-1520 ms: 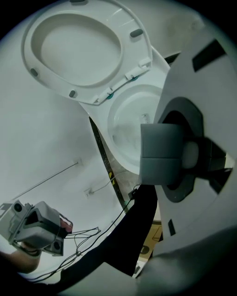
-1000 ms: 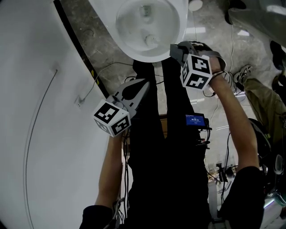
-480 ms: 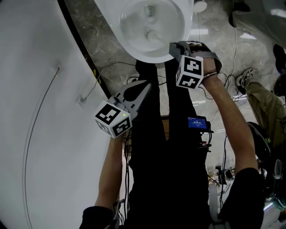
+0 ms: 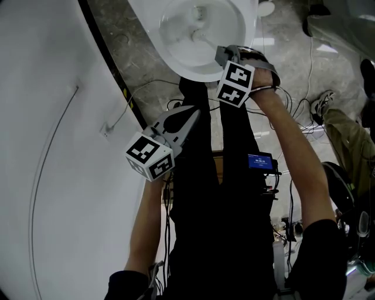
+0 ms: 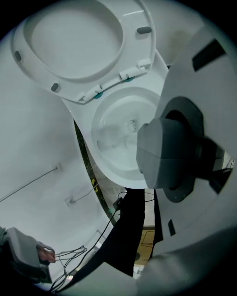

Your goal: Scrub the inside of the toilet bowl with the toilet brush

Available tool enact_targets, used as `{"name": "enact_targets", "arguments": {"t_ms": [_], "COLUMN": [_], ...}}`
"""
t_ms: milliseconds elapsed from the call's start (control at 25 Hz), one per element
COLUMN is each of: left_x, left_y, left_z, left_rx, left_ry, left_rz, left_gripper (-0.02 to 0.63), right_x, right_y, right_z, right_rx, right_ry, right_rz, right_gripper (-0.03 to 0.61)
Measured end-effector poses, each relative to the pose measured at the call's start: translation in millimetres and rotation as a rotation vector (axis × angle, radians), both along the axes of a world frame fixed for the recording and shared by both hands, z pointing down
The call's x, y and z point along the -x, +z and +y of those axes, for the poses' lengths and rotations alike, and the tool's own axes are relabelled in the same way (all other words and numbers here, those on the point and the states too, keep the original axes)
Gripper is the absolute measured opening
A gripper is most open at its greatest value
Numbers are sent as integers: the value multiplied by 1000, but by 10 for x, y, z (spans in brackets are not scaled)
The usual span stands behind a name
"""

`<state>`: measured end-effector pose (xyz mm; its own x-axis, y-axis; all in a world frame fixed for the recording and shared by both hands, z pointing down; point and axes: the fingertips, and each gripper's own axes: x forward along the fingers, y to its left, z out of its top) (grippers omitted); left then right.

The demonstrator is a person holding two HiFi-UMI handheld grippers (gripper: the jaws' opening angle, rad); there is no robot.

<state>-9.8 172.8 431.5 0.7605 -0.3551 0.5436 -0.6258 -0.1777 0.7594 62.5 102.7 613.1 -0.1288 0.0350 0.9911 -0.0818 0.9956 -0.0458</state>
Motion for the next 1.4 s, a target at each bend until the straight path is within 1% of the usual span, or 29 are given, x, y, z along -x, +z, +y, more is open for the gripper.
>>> {"name": "enact_targets", "arguments": {"t_ms": [80, 160, 320, 440, 640, 760, 960, 1040, 1120, 1200, 1400], "left_x": [-1, 0, -4, -28, -45, -35, -34, -25, -27, -45, -74], "left_y": [8, 15, 13, 15, 4, 6, -5, -6, -6, -5, -8], "left_z": [-6, -7, 5, 16, 41, 35, 9, -9, -22, -22, -17], "left_rx": [0, 1, 2, 3, 2, 2, -3, -5, -7, -8, -8], "left_ry": [1, 4, 6, 10, 4, 2, 1, 2, 1, -1, 5], "left_rz": [0, 0, 1, 2, 5, 5, 4, 2, 1, 3, 8], "left_gripper": [10, 9, 9, 9, 9, 9, 9, 9, 9, 9, 9], "right_x": [28, 55, 94, 81, -2, -72, -253, -327, -381, -427, -474], "right_y": [39, 84, 166, 202, 179, 147, 76, 53, 45, 52, 102], "right_z": [-23, -70, -184, -237, -185, -100, 42, 61, 60, 47, 10], "right_rx": [-3, -1, 31, 54, 90, 102, 96, 93, 89, 65, -33], "right_ry": [-6, 16, 142, 180, 146, 70, -52, -69, -61, -78, -171], "right_rz": [8, 11, 4, -15, -34, -32, -14, 8, 31, 56, 140], "right_gripper": [164, 165, 167, 170, 180, 186, 189, 189, 187, 187, 187]}}
